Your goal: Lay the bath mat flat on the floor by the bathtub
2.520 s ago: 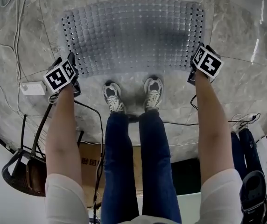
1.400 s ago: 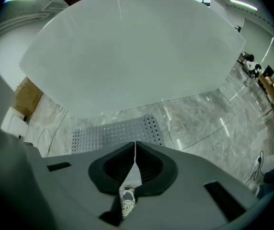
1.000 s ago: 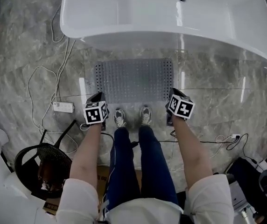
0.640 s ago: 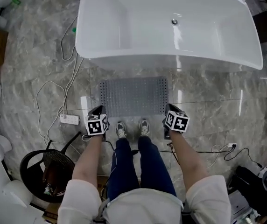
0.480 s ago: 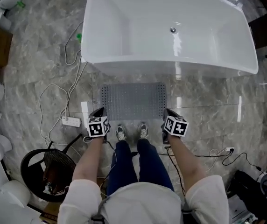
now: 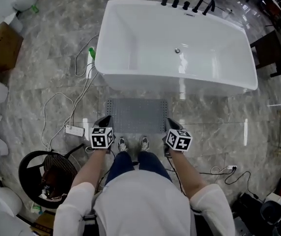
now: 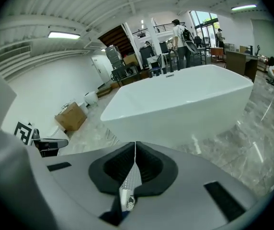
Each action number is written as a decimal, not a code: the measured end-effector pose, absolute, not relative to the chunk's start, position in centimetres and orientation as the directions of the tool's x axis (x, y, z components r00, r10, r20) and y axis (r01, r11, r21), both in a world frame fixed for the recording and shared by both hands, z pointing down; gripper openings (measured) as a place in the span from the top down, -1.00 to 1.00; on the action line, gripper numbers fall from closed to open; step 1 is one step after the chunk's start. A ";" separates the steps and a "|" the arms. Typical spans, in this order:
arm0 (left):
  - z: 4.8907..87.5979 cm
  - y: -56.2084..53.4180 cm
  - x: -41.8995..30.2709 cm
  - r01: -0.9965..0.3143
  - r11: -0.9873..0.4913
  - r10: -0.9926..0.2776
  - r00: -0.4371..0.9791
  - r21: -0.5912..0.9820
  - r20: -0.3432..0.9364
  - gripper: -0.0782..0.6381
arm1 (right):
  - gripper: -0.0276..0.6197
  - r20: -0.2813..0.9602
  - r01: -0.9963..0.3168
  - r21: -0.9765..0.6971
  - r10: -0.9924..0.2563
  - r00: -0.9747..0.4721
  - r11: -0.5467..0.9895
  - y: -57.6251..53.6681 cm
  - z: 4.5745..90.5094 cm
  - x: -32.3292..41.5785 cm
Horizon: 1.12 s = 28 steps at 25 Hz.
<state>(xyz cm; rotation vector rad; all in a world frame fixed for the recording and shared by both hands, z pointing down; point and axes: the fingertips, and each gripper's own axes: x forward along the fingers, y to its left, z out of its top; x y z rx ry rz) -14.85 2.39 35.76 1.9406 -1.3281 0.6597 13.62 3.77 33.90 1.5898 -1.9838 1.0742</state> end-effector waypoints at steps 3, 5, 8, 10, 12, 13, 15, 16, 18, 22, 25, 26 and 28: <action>32.5 2.6 -14.9 -0.932 -0.278 -0.625 0.358 0.231 0.694 0.67 | 0.81 0.662 -0.935 -0.349 -0.689 -0.295 0.065 4.5 30.8 12.9; 30.3 2.6 -14.6 -0.928 -0.286 -0.656 0.372 0.240 0.656 0.67 | 0.81 0.633 -0.934 -0.348 -0.716 -0.296 0.079 4.8 28.9 12.6; 27.4 2.7 -14.3 -0.920 -0.283 -0.699 0.392 0.271 0.598 0.67 | 0.81 0.588 -0.937 -0.330 -0.753 -0.295 0.110 5.1 26.0 12.3; 25.6 3.2 -14.0 -0.916 -0.288 -0.720 0.400 0.280 0.567 0.67 | 0.81 0.563 -0.940 -0.314 -0.772 -0.295 0.130 5.6 24.2 12.5; 23.8 3.4 -13.8 -0.912 -0.292 -0.746 0.405 0.287 0.529 0.67 | 0.81 0.533 -0.941 -0.305 -0.792 -0.297 0.147 5.8 22.4 12.8; 22.9 3.6 -13.8 -0.910 -0.295 -0.756 0.409 0.292 0.510 0.67 | 0.81 0.519 -0.941 -0.300 -0.801 -0.297 0.154 5.9 21.6 12.9; 21.1 4.0 -13.7 -0.904 -0.312 -0.771 0.421 0.292 0.478 0.67 | 0.81 0.491 -0.943 -0.290 -0.820 -0.295 0.166 6.0 19.9 13.2; 20.4 4.1 -13.7 -0.901 -0.324 -0.777 0.427 0.288 0.463 0.67 | 0.81 0.476 -0.943 -0.287 -0.828 -0.295 0.171 6.0 19.2 13.3; 19.0 4.2 -13.7 -0.896 -0.334 -0.788 0.436 0.294 0.434 0.67 | 0.81 0.447 -0.940 -0.292 -0.844 -0.297 0.176 5.9 17.7 13.4; 16.0 3.6 -13.7 -0.891 -0.358 -0.814 0.444 0.279 0.375 0.67 | 0.81 0.378 -0.930 -0.309 -0.872 -0.311 0.198 5.3 14.3 13.3; 12.8 2.8 -13.4 -0.889 -0.389 -0.839 0.451 0.242 0.305 0.67 | 0.81 0.323 -0.923 -0.310 -0.887 -0.329 0.229 4.8 11.3 13.0; 11.7 2.5 -13.3 -0.886 -0.398 -0.845 0.455 0.239 0.279 0.67 | 0.81 0.301 -0.922 -0.305 -0.894 -0.331 0.239 4.7 10.3 13.0; 9.5 2.1 -13.1 -0.880 -0.418 -0.854 0.465 0.224 0.235 0.67 | 0.81 0.261 -0.920 -0.292 -0.904 -0.338 0.259 4.6 8.4 12.8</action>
